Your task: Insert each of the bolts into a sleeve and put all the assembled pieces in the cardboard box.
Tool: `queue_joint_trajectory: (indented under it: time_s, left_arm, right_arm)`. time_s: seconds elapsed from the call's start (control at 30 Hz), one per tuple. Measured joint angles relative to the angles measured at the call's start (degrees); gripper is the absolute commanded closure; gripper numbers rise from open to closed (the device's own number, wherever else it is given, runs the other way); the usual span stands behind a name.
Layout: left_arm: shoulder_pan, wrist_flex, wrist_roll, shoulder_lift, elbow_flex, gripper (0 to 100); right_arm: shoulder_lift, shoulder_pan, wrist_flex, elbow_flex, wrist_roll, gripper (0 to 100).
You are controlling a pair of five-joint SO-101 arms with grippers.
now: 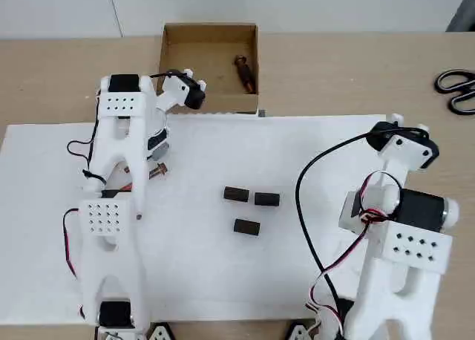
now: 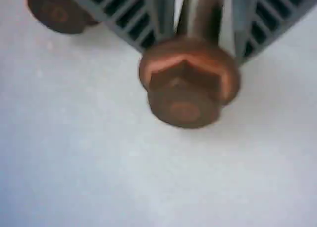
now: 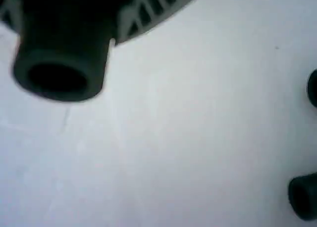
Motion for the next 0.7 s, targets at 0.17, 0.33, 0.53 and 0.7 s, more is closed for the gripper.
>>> queue_joint_trajectory:
  time_s: [0.17, 0.33, 0.53, 0.7]
  left_arm:
    - [0.1, 0.3, -0.1, 2.9, -3.0, 93]
    - [0.2, 0.4, -0.1, 3.8, -3.6, 100]
    - [0.4, 0.4, 0.0, 4.0, -3.6, 99]
    - [0.4, 0.4, 1.2, 3.2, -3.9, 99]
  right_arm:
    - [0.0, 0.0, 0.0, 0.0, 0.0, 99.5]
    - [0.0, 0.0, 0.0, 0.0, 0.0, 99.5]
    - [0.0, 0.0, 0.0, 0.0, 0.0, 99.5]
    - [-0.4, 0.0, 0.0, 0.0, 0.0, 99.5]
